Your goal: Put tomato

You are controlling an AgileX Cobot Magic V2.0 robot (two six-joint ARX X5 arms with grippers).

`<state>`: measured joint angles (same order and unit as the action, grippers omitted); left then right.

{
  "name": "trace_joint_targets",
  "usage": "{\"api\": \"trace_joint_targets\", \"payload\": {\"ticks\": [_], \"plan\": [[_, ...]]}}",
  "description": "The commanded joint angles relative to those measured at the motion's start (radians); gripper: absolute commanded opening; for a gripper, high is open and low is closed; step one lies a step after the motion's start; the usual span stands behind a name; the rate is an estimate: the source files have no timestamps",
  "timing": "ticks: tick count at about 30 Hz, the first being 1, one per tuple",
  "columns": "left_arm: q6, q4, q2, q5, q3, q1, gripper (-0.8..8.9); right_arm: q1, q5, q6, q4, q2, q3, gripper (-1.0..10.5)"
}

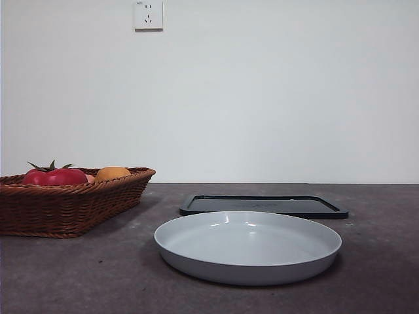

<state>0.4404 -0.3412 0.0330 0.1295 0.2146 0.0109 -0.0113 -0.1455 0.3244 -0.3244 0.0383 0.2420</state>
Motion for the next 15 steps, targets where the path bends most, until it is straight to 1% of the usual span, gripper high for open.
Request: {"api": "trace_joint_targets", "payload": {"ticks": [1,5,8,10,15], "plan": [[0.004,-0.038,0.037,0.036,0.065,0.001,0.1,0.0,-0.039,0.015,-0.034,0.039,0.079,0.1],[-0.051,-0.117,0.111,0.117,0.16,0.001,0.1,0.0,-0.119,-0.01,-0.115,0.126,0.188,0.1],[-0.116,-0.2,0.183,0.176,0.242,0.001,0.1,0.0,-0.209,-0.055,-0.195,0.212,0.278,0.1],[-0.164,-0.257,0.234,0.219,0.299,0.001,0.1,0.0,-0.286,-0.091,-0.254,0.278,0.344,0.1],[-0.254,-0.359,0.343,0.341,0.418,0.001,0.1,-0.001,-0.438,-0.18,-0.394,0.433,0.491,0.1]]}}
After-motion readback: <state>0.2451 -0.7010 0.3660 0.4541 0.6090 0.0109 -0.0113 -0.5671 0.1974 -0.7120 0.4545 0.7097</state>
